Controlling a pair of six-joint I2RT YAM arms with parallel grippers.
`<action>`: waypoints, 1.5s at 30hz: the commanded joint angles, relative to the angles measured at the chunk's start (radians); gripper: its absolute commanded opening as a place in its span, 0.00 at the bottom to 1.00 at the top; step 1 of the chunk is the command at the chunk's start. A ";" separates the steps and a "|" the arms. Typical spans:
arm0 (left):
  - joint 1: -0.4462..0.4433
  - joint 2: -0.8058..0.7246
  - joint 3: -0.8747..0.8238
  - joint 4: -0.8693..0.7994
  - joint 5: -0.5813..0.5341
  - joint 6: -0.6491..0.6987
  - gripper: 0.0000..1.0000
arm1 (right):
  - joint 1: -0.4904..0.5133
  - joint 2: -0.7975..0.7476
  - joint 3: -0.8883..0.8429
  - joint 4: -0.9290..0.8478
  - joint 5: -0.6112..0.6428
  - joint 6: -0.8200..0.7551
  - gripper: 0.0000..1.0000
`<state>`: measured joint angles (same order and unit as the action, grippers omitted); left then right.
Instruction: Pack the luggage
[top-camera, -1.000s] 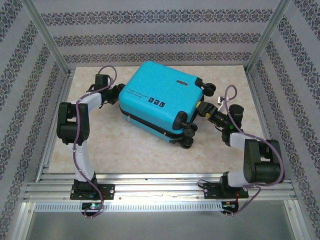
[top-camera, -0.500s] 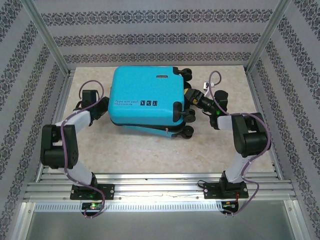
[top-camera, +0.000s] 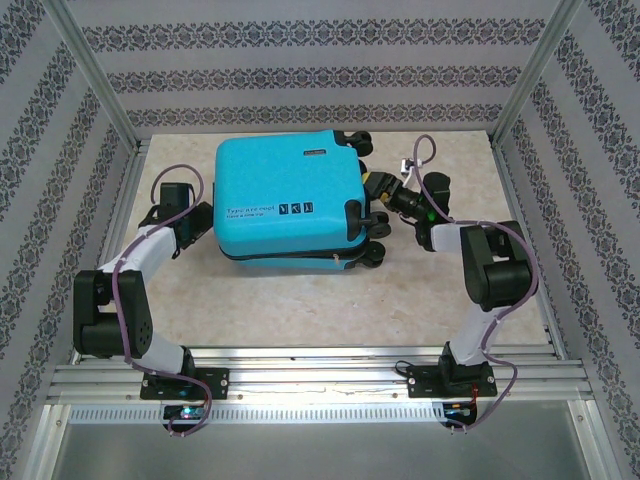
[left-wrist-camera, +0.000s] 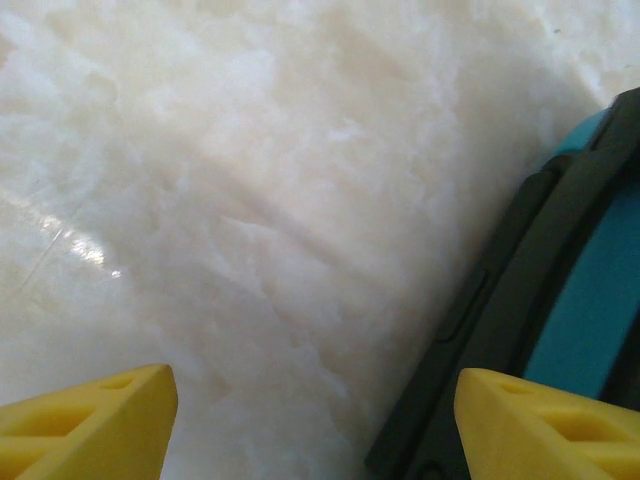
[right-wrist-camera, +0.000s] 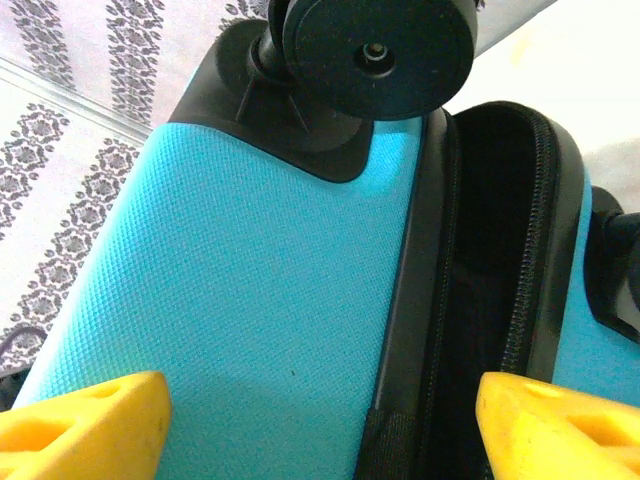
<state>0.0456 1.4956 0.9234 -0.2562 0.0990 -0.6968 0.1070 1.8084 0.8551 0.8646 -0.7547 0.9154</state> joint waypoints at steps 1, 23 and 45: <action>-0.161 -0.034 0.098 0.089 0.264 0.031 0.74 | 0.070 -0.090 -0.003 -0.047 -0.244 -0.112 0.81; -0.187 0.063 0.191 0.027 0.156 0.097 0.76 | 0.019 0.003 0.279 -0.539 -0.174 -0.306 0.78; -0.177 -0.091 0.413 -0.230 -0.099 0.319 0.81 | -0.129 -0.213 0.218 -0.701 -0.031 -0.365 0.86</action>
<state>-0.1242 1.4368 1.3155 -0.4866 -0.0254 -0.4068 0.0006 1.6493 1.1137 0.1829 -0.7792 0.5774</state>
